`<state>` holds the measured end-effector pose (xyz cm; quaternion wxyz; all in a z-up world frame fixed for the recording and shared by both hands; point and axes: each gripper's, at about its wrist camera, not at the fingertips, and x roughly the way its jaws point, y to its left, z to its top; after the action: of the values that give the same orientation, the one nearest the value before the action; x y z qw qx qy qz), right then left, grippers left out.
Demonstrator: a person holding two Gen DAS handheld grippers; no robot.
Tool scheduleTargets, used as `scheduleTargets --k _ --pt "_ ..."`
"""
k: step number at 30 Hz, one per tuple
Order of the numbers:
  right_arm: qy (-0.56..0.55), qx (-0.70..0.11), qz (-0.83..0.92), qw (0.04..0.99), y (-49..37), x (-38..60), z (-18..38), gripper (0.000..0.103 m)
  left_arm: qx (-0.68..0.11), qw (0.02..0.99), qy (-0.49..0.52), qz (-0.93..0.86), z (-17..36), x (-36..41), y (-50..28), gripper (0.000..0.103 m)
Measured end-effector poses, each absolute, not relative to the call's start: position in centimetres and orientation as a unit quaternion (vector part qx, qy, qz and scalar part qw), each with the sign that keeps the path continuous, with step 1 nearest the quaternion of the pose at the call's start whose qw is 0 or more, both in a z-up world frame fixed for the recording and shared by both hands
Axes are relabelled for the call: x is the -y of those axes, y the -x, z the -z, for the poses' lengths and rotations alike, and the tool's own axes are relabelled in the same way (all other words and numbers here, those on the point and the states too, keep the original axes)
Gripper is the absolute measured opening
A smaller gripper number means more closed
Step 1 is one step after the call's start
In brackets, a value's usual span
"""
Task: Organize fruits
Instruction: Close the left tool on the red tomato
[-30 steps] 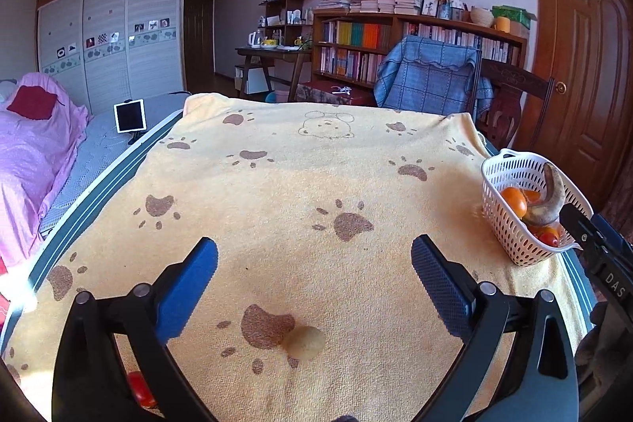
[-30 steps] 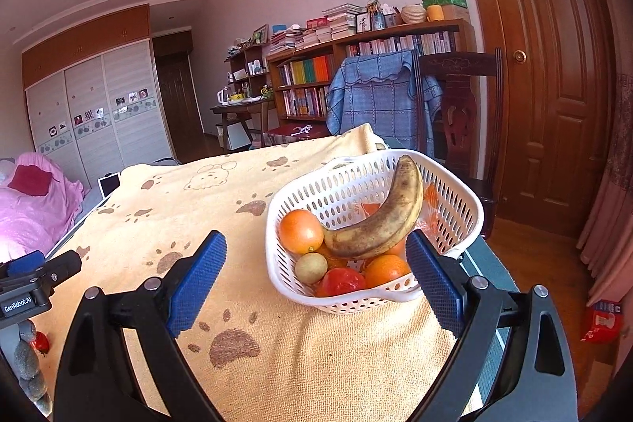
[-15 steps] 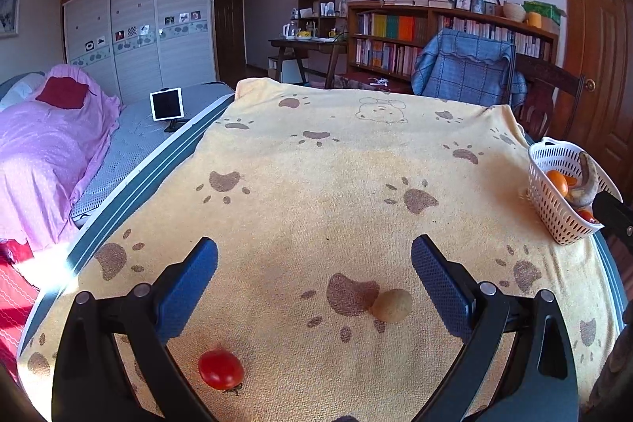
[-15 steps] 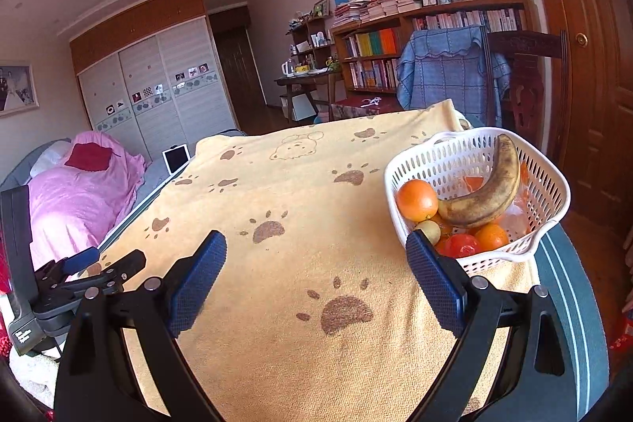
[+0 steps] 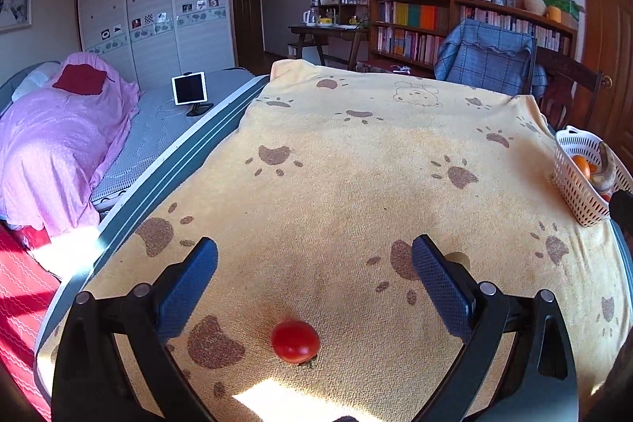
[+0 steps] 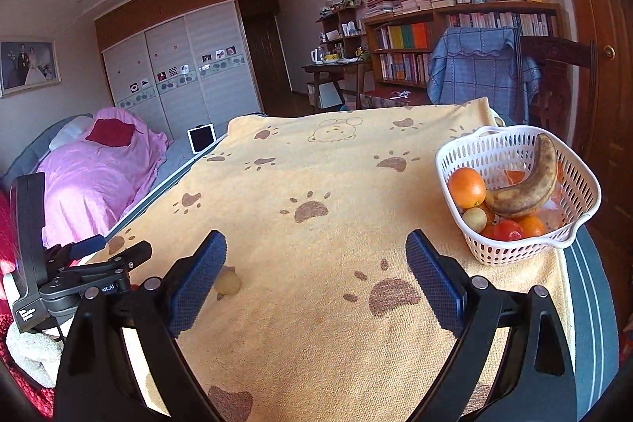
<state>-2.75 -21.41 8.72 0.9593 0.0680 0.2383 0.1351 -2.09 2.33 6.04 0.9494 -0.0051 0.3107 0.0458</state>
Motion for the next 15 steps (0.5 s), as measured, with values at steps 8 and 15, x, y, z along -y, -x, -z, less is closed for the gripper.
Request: scheduleTargets --k 8,15 --pt "-0.062 -0.243 -0.139 0.958 2.8 20.9 -8.4 0.094 -0.329 0.943 0.011 -0.047 -5.6 -4.8 3.8 0.097" --pt "-0.052 -0.247 -0.146 0.957 2.8 20.3 -8.1 0.093 -0.353 0.935 -0.006 -0.034 -4.0 -4.0 4.9 0.097"
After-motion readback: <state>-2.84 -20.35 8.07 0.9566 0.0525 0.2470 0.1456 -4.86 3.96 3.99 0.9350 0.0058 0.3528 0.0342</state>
